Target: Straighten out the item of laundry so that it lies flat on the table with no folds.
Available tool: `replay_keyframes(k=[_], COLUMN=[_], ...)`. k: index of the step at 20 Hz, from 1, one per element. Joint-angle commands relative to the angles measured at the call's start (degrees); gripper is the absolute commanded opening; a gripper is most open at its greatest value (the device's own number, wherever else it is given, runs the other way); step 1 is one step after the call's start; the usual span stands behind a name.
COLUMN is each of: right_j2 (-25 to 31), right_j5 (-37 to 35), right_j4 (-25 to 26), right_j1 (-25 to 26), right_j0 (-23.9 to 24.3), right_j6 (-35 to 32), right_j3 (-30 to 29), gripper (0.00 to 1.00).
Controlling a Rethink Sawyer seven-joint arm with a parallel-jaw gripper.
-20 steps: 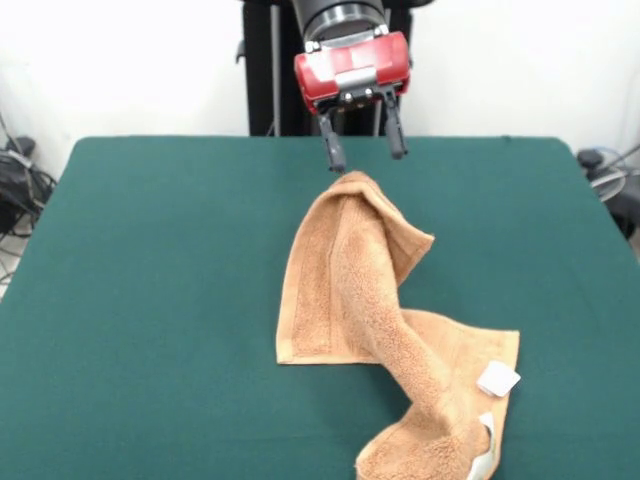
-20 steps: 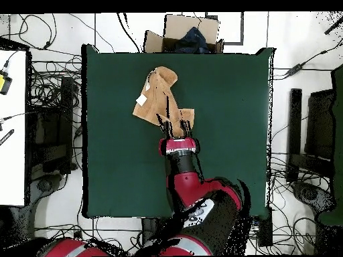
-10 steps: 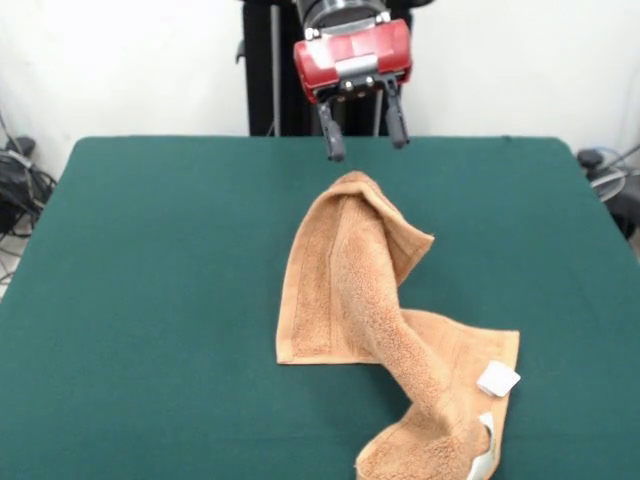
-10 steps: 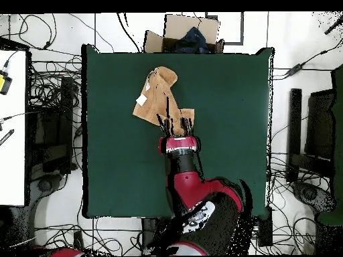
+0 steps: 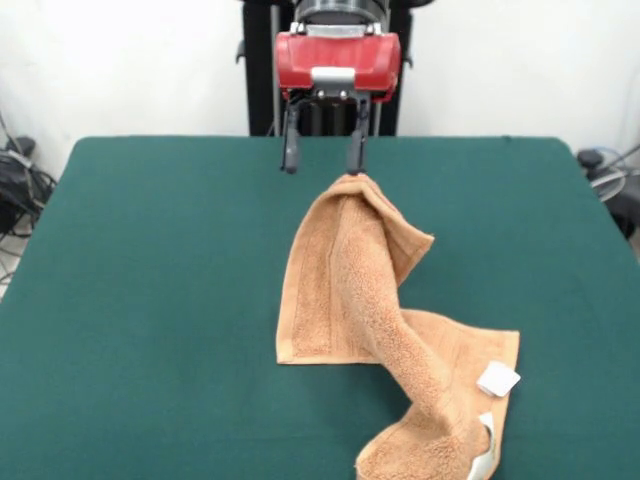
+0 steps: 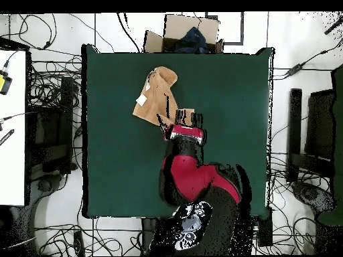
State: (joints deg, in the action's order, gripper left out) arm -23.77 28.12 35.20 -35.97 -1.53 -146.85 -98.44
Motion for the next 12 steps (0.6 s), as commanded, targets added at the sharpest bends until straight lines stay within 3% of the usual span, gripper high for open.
replay_keyframes(k=[1, 6, 12], right_j2=[15.02, 26.86, 28.41], right_j5=[-14.83, -23.2, -24.61], right_j4=[-1.04, 1.45, 0.11], right_j1=[-4.24, -6.89, -6.22], right_j0=[1.78, 8.47, 8.6], right_j6=[-4.33, -1.17, -0.12], right_j3=[5.19, 4.88, 5.73], gripper=[1.0, 1.0, 1.0])
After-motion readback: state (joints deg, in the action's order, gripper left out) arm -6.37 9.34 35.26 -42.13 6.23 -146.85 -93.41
